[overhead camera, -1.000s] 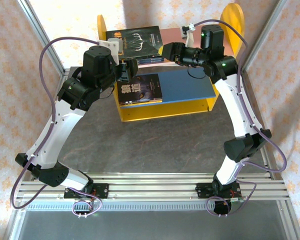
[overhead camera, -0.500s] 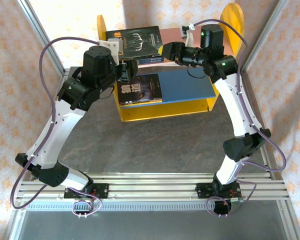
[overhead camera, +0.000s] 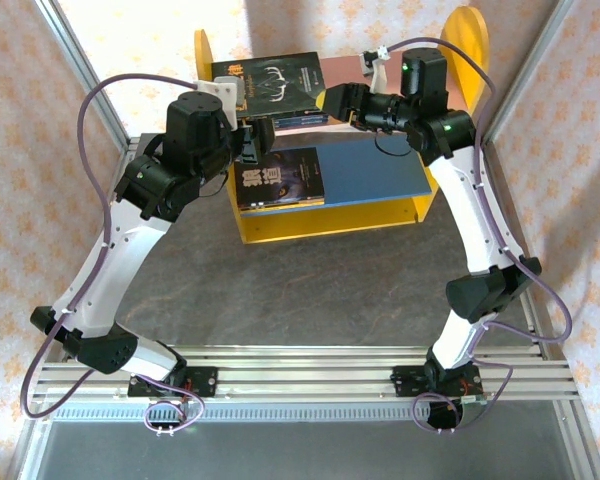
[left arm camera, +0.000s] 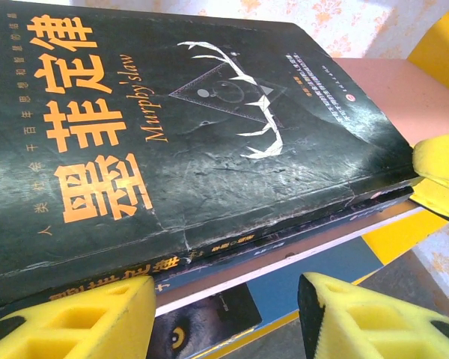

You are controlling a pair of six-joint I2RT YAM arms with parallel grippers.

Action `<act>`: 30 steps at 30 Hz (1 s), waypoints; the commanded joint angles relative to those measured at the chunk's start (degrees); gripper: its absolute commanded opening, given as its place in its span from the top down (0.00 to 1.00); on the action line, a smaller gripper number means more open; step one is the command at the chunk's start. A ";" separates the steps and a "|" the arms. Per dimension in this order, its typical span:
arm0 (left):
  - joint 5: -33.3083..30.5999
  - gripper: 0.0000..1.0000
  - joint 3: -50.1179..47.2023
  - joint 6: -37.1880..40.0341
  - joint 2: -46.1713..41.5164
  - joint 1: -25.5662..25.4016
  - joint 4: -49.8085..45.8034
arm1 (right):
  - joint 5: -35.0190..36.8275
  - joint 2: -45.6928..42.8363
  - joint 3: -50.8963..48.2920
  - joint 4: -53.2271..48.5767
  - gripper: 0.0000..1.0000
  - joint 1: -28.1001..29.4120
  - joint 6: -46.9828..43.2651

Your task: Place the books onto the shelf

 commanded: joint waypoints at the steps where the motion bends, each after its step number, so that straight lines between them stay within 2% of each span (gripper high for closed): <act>1: -1.41 0.45 1.96 1.52 -0.72 -0.36 -0.86 | -1.00 0.54 0.57 0.62 0.52 0.49 -1.64; 4: -1.48 0.45 2.09 2.14 -1.79 -0.39 0.79 | 0.29 -1.28 -2.03 4.00 0.51 0.47 -0.80; 9: -2.89 0.45 5.98 3.91 -3.15 -0.34 1.43 | 5.68 -1.72 -0.86 3.93 0.45 0.48 -1.12; 16: -11.81 0.44 9.70 8.08 -6.15 -0.33 -2.26 | 14.28 -4.85 -1.44 3.44 0.39 0.49 -2.83; 20: -15.56 0.43 6.85 9.23 -8.97 -0.38 -2.73 | 16.70 -8.03 -3.09 2.44 0.39 0.41 -4.55; 25: -18.06 0.43 1.30 9.33 -12.12 -0.34 -3.00 | 20.63 -15.05 -10.82 3.10 0.37 0.43 -6.96; 30: -22.49 0.39 -5.67 9.80 -15.51 -0.28 -1.62 | 25.62 -22.77 -18.68 1.13 0.29 0.47 -10.39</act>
